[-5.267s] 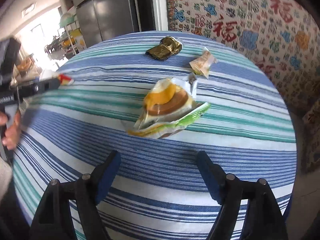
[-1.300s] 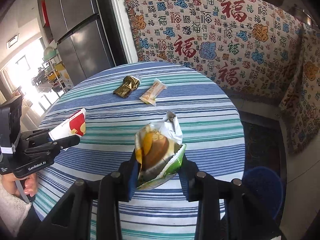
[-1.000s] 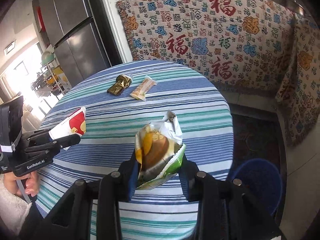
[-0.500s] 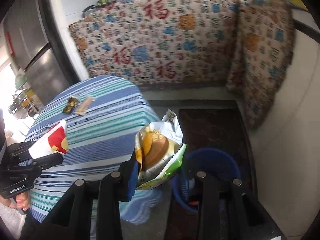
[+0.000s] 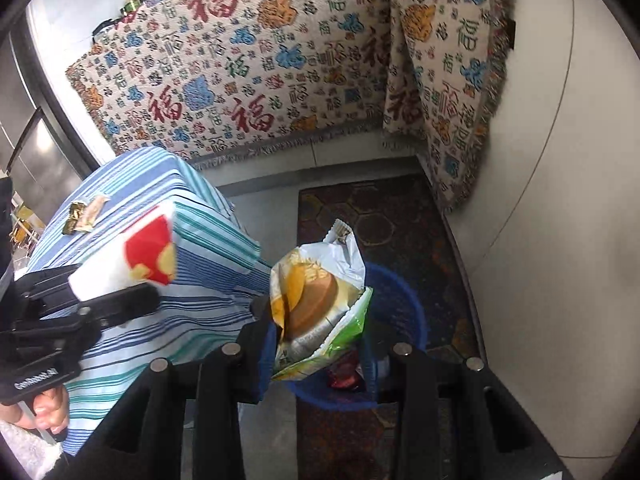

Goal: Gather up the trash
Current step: 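Carry the white-red wrapper and orange-green bag over the blue wastebasket, then open both tools to drop the wrapper and bag into the wastebasket, then return both empty tools over the remaining trash on the table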

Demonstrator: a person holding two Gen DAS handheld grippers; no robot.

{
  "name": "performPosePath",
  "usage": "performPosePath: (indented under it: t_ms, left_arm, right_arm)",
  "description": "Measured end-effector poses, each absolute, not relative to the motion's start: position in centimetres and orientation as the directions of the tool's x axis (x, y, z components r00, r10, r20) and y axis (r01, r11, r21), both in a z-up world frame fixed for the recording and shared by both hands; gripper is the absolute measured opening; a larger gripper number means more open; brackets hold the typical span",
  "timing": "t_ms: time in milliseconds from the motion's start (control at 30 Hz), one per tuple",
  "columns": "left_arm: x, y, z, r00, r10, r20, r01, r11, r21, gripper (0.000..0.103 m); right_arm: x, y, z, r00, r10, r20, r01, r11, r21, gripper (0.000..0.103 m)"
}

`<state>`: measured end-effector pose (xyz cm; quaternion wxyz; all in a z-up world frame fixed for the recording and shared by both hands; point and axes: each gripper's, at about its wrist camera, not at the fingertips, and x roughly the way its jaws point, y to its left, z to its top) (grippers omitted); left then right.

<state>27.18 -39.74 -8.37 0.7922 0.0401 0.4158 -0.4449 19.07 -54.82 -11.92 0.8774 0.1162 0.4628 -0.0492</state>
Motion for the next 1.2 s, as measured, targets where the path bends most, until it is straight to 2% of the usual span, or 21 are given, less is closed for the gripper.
performPosePath:
  t_ms: [500,600,667,733,833,900,1033,1200]
  left_arm:
    - [30.2,-44.7,-13.4,0.219,-0.634,-0.741,0.712,0.624,-0.323,0.026]
    - [30.6,-45.4,-14.2,0.214,-0.631,-0.746,0.712,0.623,-0.323,0.036]
    - [31.0,-45.9,-14.8,0.211,-0.627,-0.75,0.703,0.63,-0.329,0.053]
    - [31.3,-46.3,-15.2,0.205,-0.624,-0.754,0.694,0.636,-0.337,0.056]
    - [31.9,-46.6,-15.5,0.205,-0.625,-0.753,0.685,0.641,-0.345,0.067]
    - [32.1,-46.5,-15.5,0.214,-0.626,-0.75,0.683,0.645,-0.343,0.07]
    - [32.2,-46.1,-15.3,0.232,-0.628,-0.743,0.683,0.649,-0.336,0.081]
    - [31.9,-46.4,-15.1,0.24,-0.633,-0.736,0.687,0.646,-0.333,0.082]
  right_arm:
    - [20.5,-58.7,-18.0,0.484,0.024,-0.875,0.23,0.961,0.154,0.036]
    - [20.7,-58.5,-18.7,0.482,0.023,-0.876,0.208,0.968,0.14,0.038]
    - [20.9,-58.4,-19.1,0.481,0.014,-0.877,0.201,0.972,0.126,0.039]
    - [21.0,-58.4,-19.3,0.487,0.022,-0.873,0.19,0.973,0.131,0.054]
    - [21.1,-58.5,-19.3,0.502,0.033,-0.864,0.179,0.974,0.141,0.06]
    - [21.1,-58.4,-19.2,0.507,0.033,-0.861,0.172,0.975,0.139,0.06]
    - [21.0,-58.7,-18.7,0.525,0.013,-0.851,0.188,0.973,0.131,0.06]
    - [20.6,-59.1,-17.2,0.569,0.001,-0.822,0.211,0.966,0.147,0.06]
